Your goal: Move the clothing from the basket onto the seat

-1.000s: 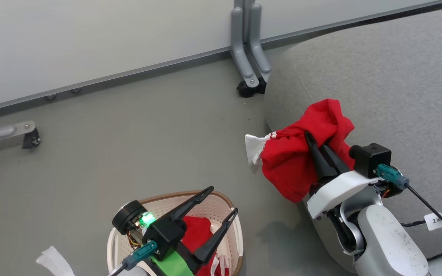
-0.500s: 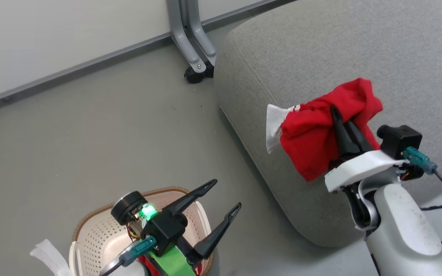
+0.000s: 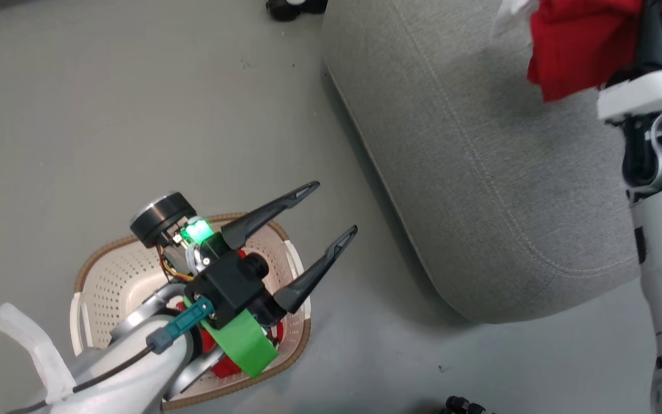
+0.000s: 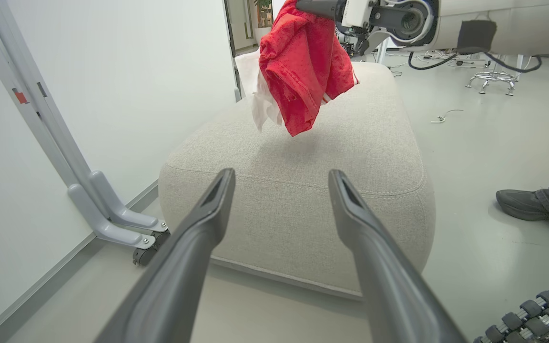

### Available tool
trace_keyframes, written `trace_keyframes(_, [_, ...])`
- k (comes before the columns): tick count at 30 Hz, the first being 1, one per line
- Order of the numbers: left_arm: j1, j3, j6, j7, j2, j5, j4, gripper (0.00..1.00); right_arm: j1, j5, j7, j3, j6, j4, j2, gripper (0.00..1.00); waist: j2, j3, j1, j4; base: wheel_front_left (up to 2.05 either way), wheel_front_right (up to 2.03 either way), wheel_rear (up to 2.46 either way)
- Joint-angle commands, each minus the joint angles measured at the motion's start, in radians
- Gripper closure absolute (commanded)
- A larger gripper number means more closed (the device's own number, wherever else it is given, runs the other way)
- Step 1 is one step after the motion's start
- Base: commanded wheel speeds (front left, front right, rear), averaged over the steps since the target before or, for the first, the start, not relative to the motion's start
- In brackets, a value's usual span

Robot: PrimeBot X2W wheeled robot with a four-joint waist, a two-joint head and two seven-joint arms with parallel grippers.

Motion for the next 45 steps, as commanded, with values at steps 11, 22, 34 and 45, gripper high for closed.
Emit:
trace_keyframes(11, [-0.139,0.008,-0.004,-0.02,0.045,0.032,-0.029,0.0,-0.14,-0.117,-0.004,-0.261,0.0,0.201,-0.039,0.0,-0.0001,0.332,-0.0001,0.163,0.0,0.0,0.0])
trace_keyframes(22, [-0.109,0.004,0.012,-0.067,0.031,0.009,0.029,0.0,0.025,-0.207,-0.004,-0.37,0.0,0.121,0.063,0.0,-0.0001,0.274,-0.0001,0.154,0.0,0.0,0.0])
trace_keyframes(34, [0.008,0.031,0.079,-0.125,-0.026,-0.067,0.125,0.0,0.355,-0.249,-0.004,-0.297,0.0,-0.243,0.142,0.0,-0.0001,0.059,-0.0001,0.177,0.0,0.0,0.0])
trace_keyframes(45, [0.122,0.146,0.146,-0.144,-0.105,-0.12,0.195,0.0,0.576,-0.212,-0.004,-0.127,0.0,-0.408,0.153,0.0,-0.0001,-0.105,-0.0001,0.307,0.0,0.0,0.0])
